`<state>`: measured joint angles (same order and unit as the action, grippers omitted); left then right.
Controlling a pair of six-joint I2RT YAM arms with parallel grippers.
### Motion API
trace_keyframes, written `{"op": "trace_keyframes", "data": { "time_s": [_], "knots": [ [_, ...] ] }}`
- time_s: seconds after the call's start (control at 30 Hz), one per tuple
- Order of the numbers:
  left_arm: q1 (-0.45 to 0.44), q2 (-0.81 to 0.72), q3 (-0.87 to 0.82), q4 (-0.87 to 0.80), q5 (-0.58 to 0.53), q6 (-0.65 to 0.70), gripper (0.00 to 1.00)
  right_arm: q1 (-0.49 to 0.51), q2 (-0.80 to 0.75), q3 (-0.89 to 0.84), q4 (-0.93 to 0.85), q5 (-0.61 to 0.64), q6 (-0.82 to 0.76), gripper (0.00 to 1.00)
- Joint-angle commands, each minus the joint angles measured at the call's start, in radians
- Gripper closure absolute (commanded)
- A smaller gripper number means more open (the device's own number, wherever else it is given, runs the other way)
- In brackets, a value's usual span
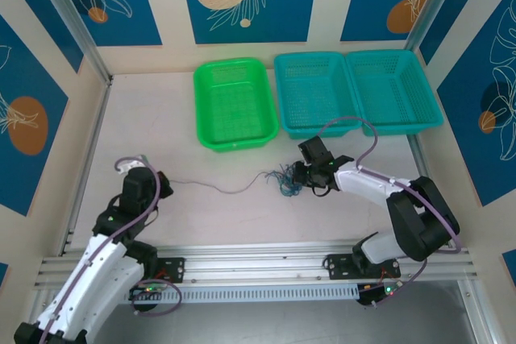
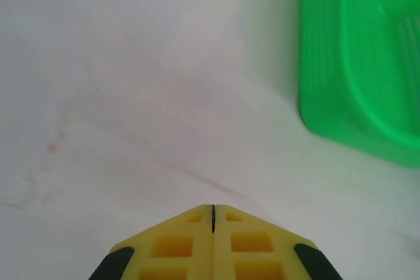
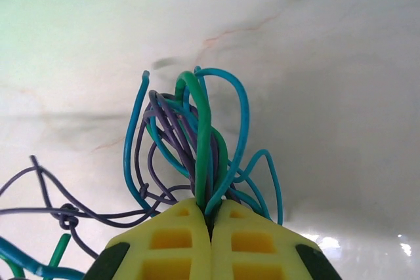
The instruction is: Untangle the cables
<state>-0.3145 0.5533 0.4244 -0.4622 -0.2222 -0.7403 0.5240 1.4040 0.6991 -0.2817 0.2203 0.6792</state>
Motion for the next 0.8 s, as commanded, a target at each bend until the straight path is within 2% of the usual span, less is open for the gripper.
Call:
{"op": "trace_keyframes", "data": {
  "time_s": [0.0,0.07,0.13,0.17,0.23,0.3,0.37,0.47,0.63,0.77],
  "knots": [
    [0.008,-0.004,-0.04,0.126,0.113,-0.02,0.83,0.005,-0.083,0.016,-0.009,-0.064,-0.031,1.0],
    [0.008,-0.04,-0.041,0.089,0.055,-0.011,0.61,0.004,-0.136,0.015,-0.021,-0.069,-0.049,1.0],
    [0.008,-0.087,-0.044,0.087,0.031,0.015,0.46,0.004,-0.181,0.02,-0.036,-0.079,-0.069,1.0],
    [0.008,-0.112,-0.045,0.101,0.034,0.031,0.42,0.002,-0.203,0.025,-0.047,-0.088,-0.078,1.0],
    [0.008,-0.152,-0.056,0.173,0.122,0.111,0.39,0.001,-0.238,0.035,-0.063,-0.118,-0.099,1.0],
    [0.004,-0.178,-0.071,0.296,0.331,0.227,0.41,-0.002,-0.264,0.05,-0.08,-0.15,-0.108,1.0],
    [-0.012,-0.166,-0.082,0.438,0.519,0.242,0.44,-0.002,-0.282,0.07,-0.101,-0.187,-0.116,1.0],
    [-0.08,-0.094,-0.063,0.574,0.672,0.255,0.45,0.002,-0.293,0.098,-0.123,-0.221,-0.122,1.0],
    [-0.265,0.042,0.016,0.523,0.62,0.42,0.43,0.016,-0.299,0.135,-0.154,-0.226,-0.127,1.0],
    [-0.377,0.196,0.055,0.569,0.575,0.464,0.38,0.036,-0.303,0.16,-0.171,-0.237,-0.134,1.0]
  ]
}}
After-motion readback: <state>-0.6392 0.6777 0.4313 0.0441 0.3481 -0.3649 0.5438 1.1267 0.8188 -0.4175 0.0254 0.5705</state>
